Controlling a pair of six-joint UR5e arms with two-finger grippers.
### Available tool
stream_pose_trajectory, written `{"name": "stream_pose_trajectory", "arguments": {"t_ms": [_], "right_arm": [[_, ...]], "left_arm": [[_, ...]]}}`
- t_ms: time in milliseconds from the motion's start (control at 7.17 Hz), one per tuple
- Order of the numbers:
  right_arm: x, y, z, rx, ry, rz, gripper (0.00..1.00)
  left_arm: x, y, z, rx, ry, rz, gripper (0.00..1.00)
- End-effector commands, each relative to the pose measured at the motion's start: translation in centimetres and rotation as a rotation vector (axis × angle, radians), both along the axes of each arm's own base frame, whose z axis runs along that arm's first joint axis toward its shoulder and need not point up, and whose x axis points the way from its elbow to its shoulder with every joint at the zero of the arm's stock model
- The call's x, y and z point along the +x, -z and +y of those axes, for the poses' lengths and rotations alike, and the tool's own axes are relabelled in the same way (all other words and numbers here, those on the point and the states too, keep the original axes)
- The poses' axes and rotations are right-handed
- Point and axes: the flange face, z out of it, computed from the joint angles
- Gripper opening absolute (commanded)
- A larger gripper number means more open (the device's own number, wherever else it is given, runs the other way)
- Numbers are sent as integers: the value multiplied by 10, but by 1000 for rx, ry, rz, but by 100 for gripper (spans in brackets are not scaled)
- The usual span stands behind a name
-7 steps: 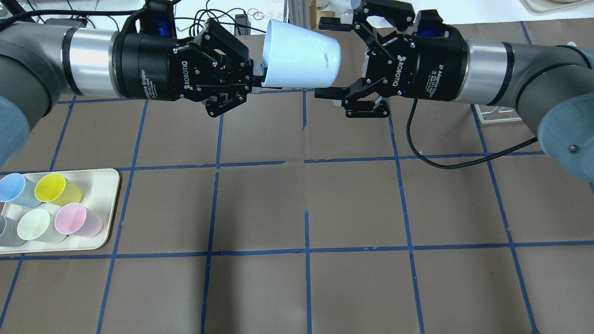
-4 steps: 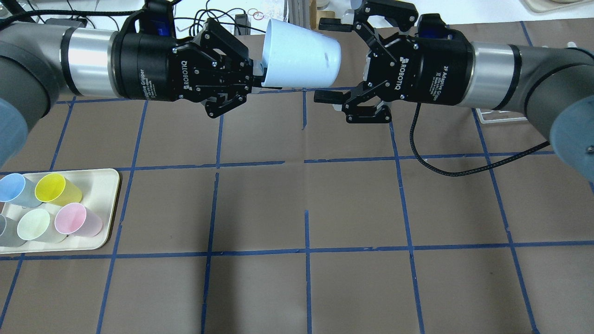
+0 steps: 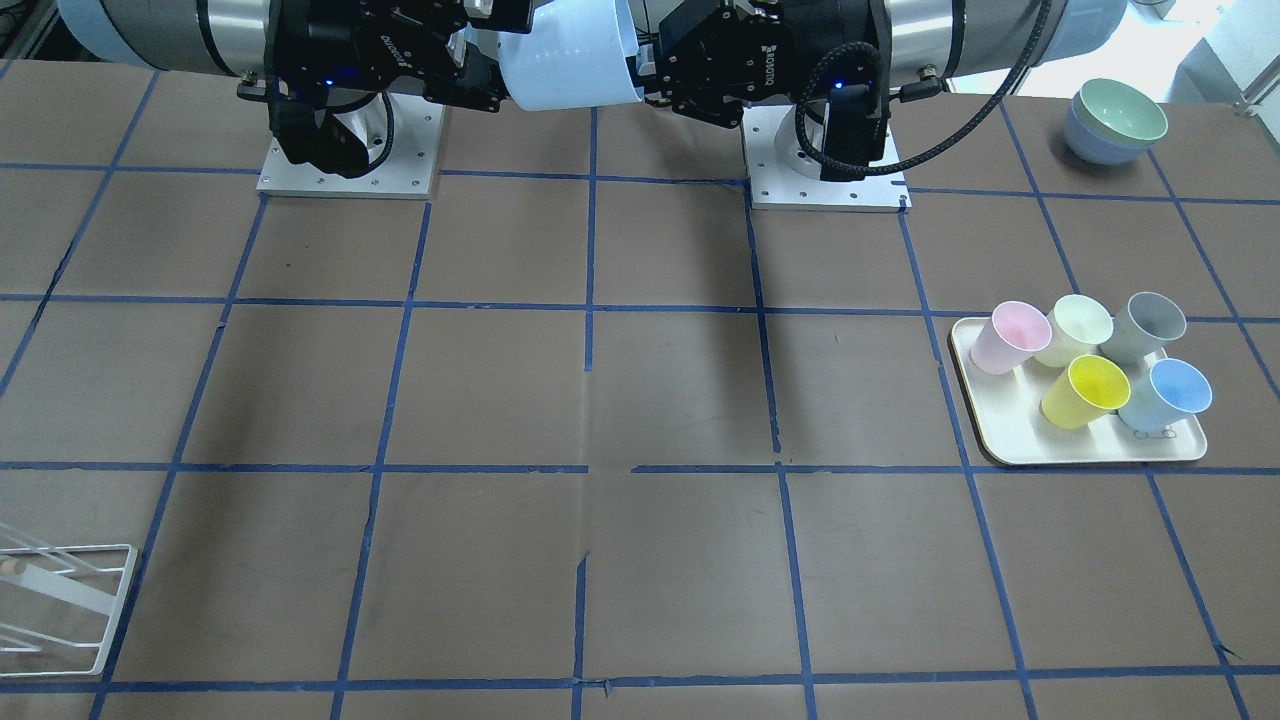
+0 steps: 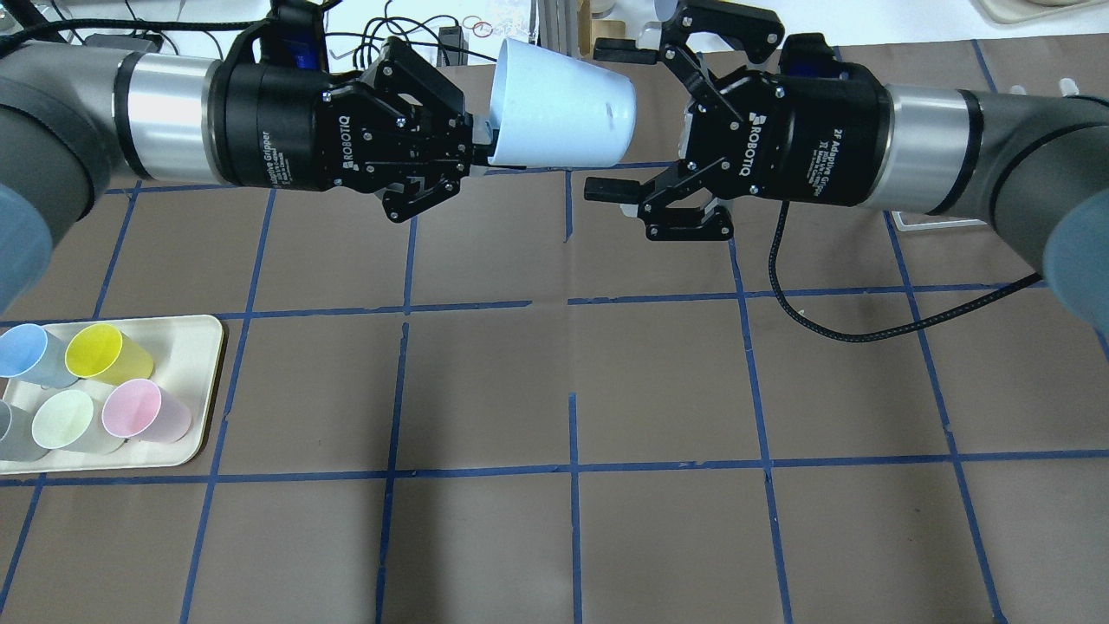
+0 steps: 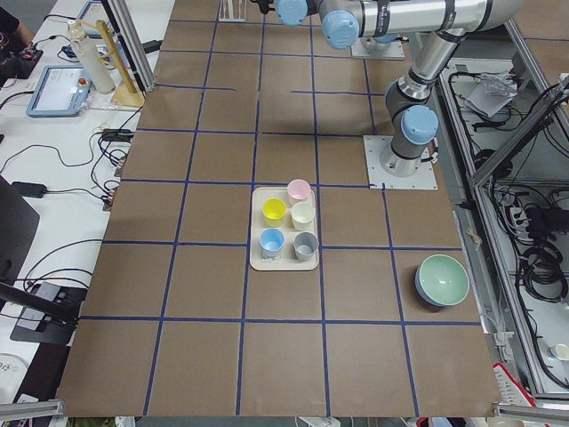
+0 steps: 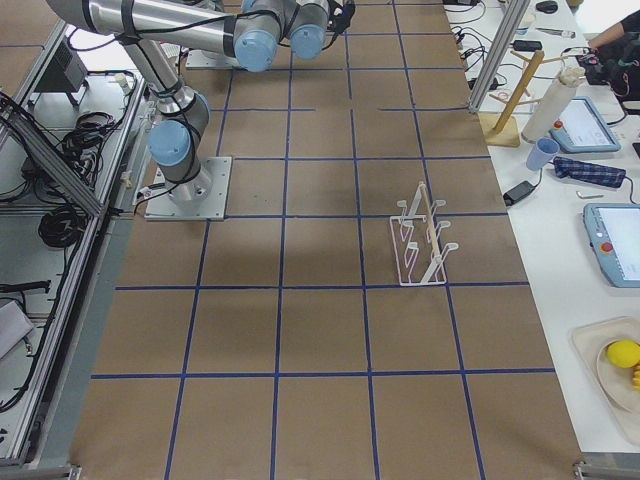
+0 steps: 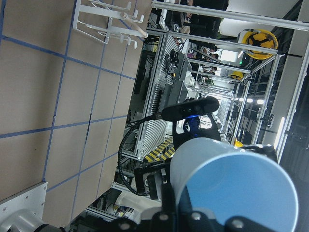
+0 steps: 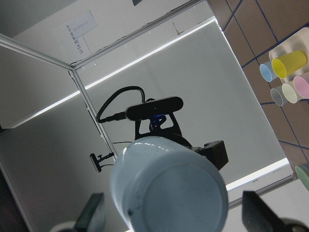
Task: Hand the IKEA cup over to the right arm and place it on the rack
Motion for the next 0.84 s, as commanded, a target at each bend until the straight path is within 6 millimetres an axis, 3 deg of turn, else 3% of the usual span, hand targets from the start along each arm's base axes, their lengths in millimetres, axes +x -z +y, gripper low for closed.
{"name": "stream_pose_trajectory", "arguments": {"t_ms": [0,279,419,558,698], "right_arm": [[-1,1,0,7,2,-1,85],[-1,1,1,15,1,-1,71],[0,2,2,33,1,-3,57],[0,2,2,33,0,-2,40],[-1,1,2,30,2,-1,28]], "left_arm": [[0,0,0,0,1,-2,0],[0,0,0,-2,1,-2,0],[0,0,0,1,0,-2,77],[1,0,-1,23,-7,-1,100],[1,0,-1,25,-7,-3,100]]}}
